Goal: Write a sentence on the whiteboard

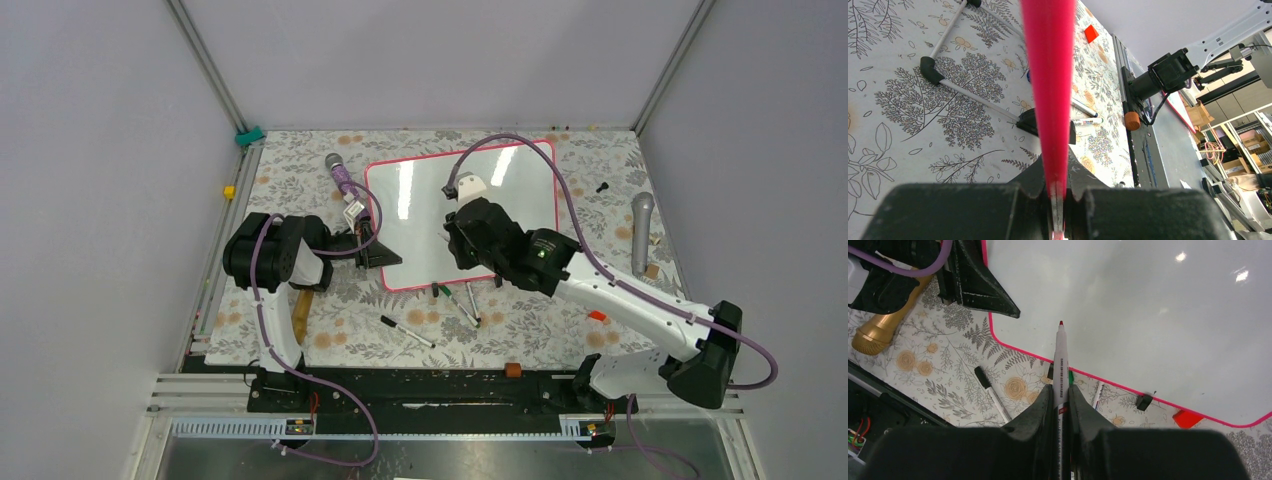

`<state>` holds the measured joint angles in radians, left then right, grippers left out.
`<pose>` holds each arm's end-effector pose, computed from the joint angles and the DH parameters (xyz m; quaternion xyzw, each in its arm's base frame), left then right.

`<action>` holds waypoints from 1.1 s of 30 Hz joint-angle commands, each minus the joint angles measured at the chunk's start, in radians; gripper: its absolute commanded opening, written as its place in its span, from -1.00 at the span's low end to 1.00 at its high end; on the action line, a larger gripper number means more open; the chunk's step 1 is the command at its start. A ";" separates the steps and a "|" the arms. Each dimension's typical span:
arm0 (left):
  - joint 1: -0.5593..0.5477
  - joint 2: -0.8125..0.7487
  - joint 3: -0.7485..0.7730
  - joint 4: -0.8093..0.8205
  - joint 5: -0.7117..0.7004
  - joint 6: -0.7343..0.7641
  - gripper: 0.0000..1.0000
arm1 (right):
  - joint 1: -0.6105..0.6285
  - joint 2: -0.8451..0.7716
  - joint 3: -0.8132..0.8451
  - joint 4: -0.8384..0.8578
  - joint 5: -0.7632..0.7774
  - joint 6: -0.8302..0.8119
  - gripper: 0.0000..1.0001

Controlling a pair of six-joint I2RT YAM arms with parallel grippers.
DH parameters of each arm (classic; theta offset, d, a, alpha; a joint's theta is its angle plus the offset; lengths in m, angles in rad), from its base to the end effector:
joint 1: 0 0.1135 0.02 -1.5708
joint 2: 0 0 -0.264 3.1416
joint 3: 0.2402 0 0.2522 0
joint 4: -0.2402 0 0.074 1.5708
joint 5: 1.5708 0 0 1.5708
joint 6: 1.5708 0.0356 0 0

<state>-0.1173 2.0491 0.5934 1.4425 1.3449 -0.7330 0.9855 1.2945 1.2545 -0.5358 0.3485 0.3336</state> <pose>0.3050 -0.0709 0.1103 0.2483 0.6632 -0.6305 0.3177 0.1677 0.2311 0.3591 -0.1987 0.8464 0.1676 0.4648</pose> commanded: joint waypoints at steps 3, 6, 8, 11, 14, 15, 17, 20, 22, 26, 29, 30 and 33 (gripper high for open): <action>-0.002 -0.003 0.001 0.027 -0.019 0.028 -1.00 | 0.003 -0.051 -0.046 0.178 0.001 -0.147 -1.00; -0.002 -0.004 0.002 0.027 -0.017 0.020 -1.00 | 0.002 -0.088 -0.084 0.228 0.050 -0.165 -1.00; -0.001 -0.004 0.002 0.026 -0.016 0.018 -1.00 | 0.002 -0.100 -0.094 0.241 0.071 -0.194 -1.00; -0.002 -0.004 0.007 0.026 -0.012 0.004 -1.00 | 0.002 -0.097 -0.092 0.248 0.120 -0.231 -1.00; -0.001 -0.015 0.001 0.027 -0.011 0.007 -1.00 | 0.002 -0.093 -0.098 0.276 0.141 -0.256 -1.00; -0.002 -0.019 -0.003 0.026 -0.011 0.013 -1.00 | 0.003 -0.091 -0.100 0.285 0.140 -0.261 -1.00; -0.001 -0.017 -0.005 0.027 -0.011 0.009 -1.00 | 0.003 -0.092 -0.105 0.304 0.138 -0.265 -1.00; 0.000 -0.005 0.002 0.026 -0.012 -0.021 -1.00 | 0.003 -0.088 -0.104 0.320 0.131 -0.263 -1.00; 0.001 -0.006 0.002 0.026 -0.012 -0.026 -1.00 | 0.002 -0.087 -0.105 0.335 0.129 -0.261 -1.00; 0.000 -0.015 -0.006 0.027 -0.009 -0.010 -1.00 | 0.002 -0.069 -0.090 0.345 0.142 -0.262 -1.00; 0.001 -0.016 -0.007 0.026 -0.005 -0.012 -1.00 | 0.003 -0.052 -0.075 0.346 0.152 -0.264 -1.00; 0.001 -0.016 -0.008 0.026 -0.006 -0.012 -1.00 | 0.002 -0.049 -0.074 0.349 0.151 -0.262 -1.00; 0.001 -0.016 -0.010 0.027 -0.008 -0.010 -1.00 | 0.002 -0.047 -0.085 0.373 0.130 -0.260 -1.00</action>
<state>-0.1173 2.0487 0.5938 1.4429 1.3453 -0.7540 0.9855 1.2419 1.1484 -0.2287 0.4625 0.0830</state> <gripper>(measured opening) 0.058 0.165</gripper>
